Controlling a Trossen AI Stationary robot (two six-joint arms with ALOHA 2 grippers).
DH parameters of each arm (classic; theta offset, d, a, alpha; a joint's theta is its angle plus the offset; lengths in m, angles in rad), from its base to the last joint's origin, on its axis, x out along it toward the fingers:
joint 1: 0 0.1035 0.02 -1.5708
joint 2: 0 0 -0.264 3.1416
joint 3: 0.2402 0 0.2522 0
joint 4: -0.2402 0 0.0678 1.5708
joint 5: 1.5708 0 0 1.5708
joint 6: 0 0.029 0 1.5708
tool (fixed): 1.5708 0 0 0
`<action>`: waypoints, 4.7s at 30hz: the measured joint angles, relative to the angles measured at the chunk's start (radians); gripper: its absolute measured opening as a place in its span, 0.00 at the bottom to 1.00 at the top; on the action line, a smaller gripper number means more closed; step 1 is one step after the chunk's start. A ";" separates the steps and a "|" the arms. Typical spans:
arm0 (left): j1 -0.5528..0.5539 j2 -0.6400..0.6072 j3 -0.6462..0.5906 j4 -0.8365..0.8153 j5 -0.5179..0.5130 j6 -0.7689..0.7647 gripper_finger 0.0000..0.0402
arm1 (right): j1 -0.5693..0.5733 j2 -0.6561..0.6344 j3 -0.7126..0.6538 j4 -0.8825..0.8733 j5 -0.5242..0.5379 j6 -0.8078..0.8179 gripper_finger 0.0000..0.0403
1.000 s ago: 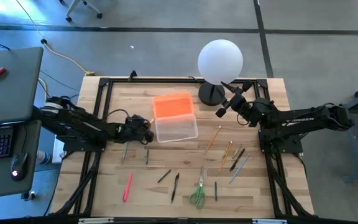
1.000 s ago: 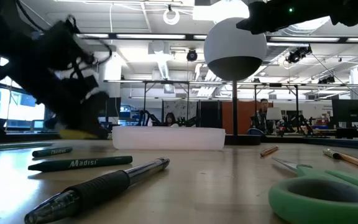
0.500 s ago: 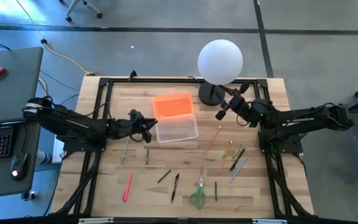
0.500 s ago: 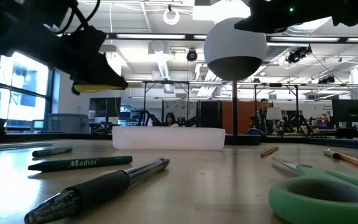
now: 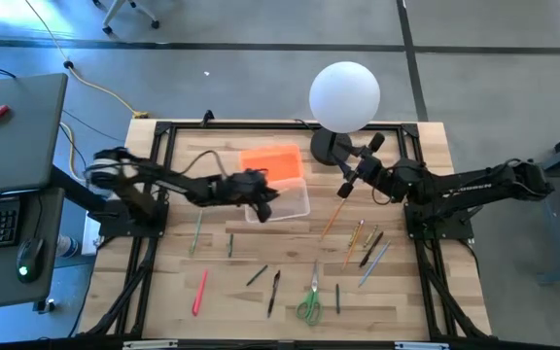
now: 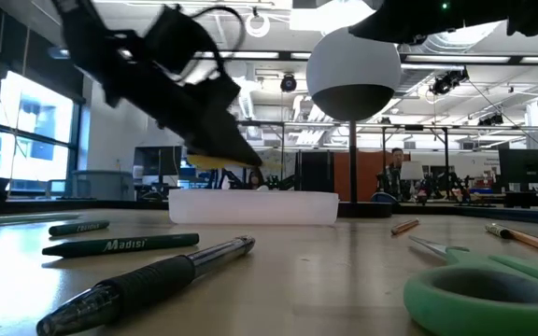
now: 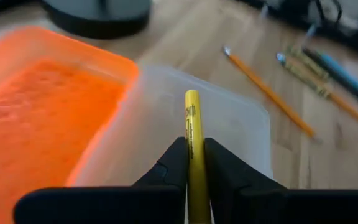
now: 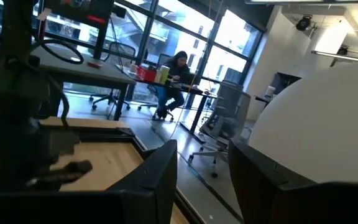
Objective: Pick & place school supplies into a supply box
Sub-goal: Put the yellow pen into the transparent supply box, then put the top orange pencil into the transparent supply box
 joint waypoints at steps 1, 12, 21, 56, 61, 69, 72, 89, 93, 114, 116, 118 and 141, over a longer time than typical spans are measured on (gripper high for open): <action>0.000 0.037 0.035 -0.024 0.004 0.013 0.20 | 0.000 0.000 0.000 -0.007 0.001 0.000 0.31; -0.001 0.229 0.301 -0.419 -0.030 0.073 0.20 | 0.000 0.000 0.000 -0.085 0.015 0.043 0.31; -0.001 0.230 0.322 -0.432 -0.023 0.086 0.31 | 0.025 0.000 -0.001 -0.143 0.009 0.051 0.31; -0.002 0.119 0.837 -1.370 -0.189 0.277 0.36 | 0.076 0.215 0.000 -0.583 -0.574 0.146 0.31; -0.002 0.001 0.839 -1.454 -0.237 0.220 0.37 | 0.075 0.279 0.000 -0.597 -0.670 0.095 0.31; -0.011 -0.173 0.839 -1.535 -0.260 0.175 0.36 | 0.023 0.346 0.000 -0.609 -0.796 0.020 0.31; -0.016 -0.228 0.839 -1.560 -0.274 0.169 0.37 | -0.007 0.386 0.000 -0.611 -0.806 0.017 0.31; -0.015 -0.346 0.714 -1.557 -0.350 0.177 0.36 | -0.056 0.627 0.003 -0.539 -0.866 -0.040 0.22; -0.016 -0.348 0.679 -1.556 -0.350 0.169 0.36 | -0.056 0.660 0.003 -0.482 -0.856 -0.068 0.18; -0.016 -0.359 0.666 -1.553 -0.342 0.070 0.36 | -0.055 0.687 -0.002 -0.279 -0.773 -0.184 0.01; -0.016 -0.362 0.666 -1.556 -0.340 0.068 0.36 | -0.056 0.670 -0.002 -0.267 -0.776 -0.184 0.01; -0.016 -0.370 0.666 -1.556 -0.339 0.067 0.36 | -0.054 0.640 -0.004 -0.273 -0.751 -0.184 0.01; -0.016 -0.420 0.668 -1.517 -0.345 0.063 0.36 | 0.050 0.562 0.303 -0.205 -0.509 -0.105 0.00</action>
